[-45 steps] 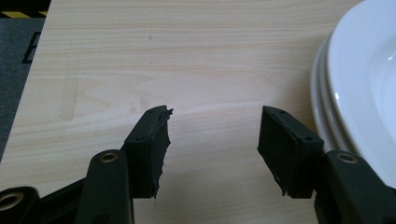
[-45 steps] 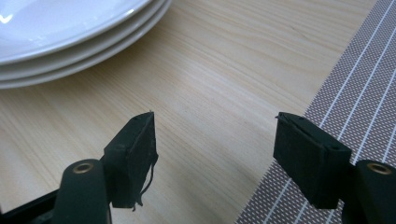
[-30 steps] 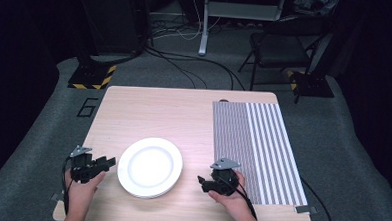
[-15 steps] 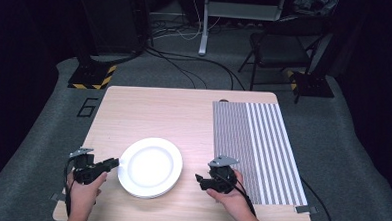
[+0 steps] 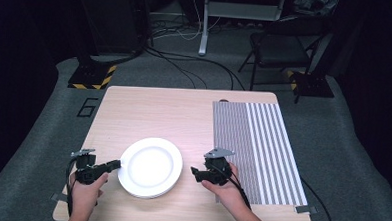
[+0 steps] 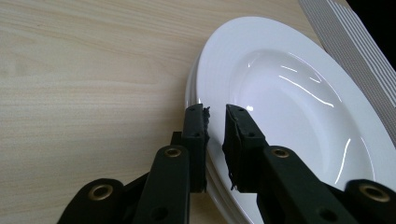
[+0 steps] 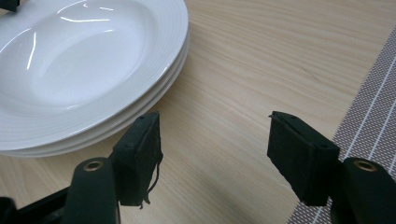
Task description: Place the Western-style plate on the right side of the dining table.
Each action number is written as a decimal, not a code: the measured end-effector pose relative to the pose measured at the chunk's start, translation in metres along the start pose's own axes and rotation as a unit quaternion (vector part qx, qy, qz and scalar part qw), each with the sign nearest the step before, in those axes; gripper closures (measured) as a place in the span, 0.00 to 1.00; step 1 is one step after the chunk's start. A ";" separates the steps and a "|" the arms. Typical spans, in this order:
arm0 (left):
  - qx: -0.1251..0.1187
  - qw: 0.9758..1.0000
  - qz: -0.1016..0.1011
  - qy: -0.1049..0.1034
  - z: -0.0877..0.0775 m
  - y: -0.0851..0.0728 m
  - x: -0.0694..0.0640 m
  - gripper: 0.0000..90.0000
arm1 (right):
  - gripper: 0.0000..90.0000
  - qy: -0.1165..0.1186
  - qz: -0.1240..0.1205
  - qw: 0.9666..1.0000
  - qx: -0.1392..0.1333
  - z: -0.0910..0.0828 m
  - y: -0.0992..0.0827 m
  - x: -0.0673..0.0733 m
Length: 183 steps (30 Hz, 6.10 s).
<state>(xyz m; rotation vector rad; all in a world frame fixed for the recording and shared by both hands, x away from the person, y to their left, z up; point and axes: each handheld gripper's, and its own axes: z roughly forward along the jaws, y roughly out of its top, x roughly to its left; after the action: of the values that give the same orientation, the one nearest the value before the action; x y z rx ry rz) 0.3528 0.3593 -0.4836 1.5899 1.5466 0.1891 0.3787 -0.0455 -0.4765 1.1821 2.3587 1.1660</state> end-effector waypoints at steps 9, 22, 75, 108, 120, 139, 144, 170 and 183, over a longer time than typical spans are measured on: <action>0.001 1.000 0.009 0.012 0.001 -0.001 -0.002 0.91 | 0.38 0.008 0.000 1.000 0.003 0.009 0.001 0.008; -0.002 1.000 0.017 0.012 0.002 -0.003 -0.003 0.91 | 0.39 0.050 0.006 0.999 0.000 0.020 0.010 0.024; 0.013 1.000 0.023 0.002 0.007 -0.009 -0.014 0.92 | 0.52 0.096 0.065 0.993 0.008 0.026 0.018 0.032; 0.019 1.000 0.018 -0.013 0.021 -0.008 -0.020 0.91 | 0.71 0.095 0.118 0.988 -0.024 0.023 0.026 0.020; 0.031 0.999 0.022 -0.012 0.031 -0.006 -0.025 0.92 | 0.73 0.088 0.112 0.989 -0.037 0.014 0.029 0.019; 0.053 0.998 0.028 -0.009 0.044 -0.002 -0.034 0.79 | 0.73 0.080 0.124 0.988 -0.038 0.006 0.025 0.015; 0.054 0.998 0.030 -0.012 0.047 -0.003 -0.036 0.73 | 0.70 0.079 0.125 0.988 -0.047 0.003 0.025 0.014; 0.059 0.997 0.019 -0.054 0.047 -0.007 -0.036 0.60 | 0.67 0.049 0.103 0.993 -0.045 -0.010 0.014 0.016; 0.033 0.998 0.033 -0.031 0.035 -0.011 -0.046 0.60 | 0.51 0.021 0.123 0.991 -0.043 -0.002 0.009 0.023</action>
<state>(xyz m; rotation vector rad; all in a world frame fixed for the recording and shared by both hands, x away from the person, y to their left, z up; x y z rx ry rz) 0.3570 0.3009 -0.4907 1.6843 1.4666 0.1244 0.3675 -0.0260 -0.4656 1.4627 2.2134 1.3679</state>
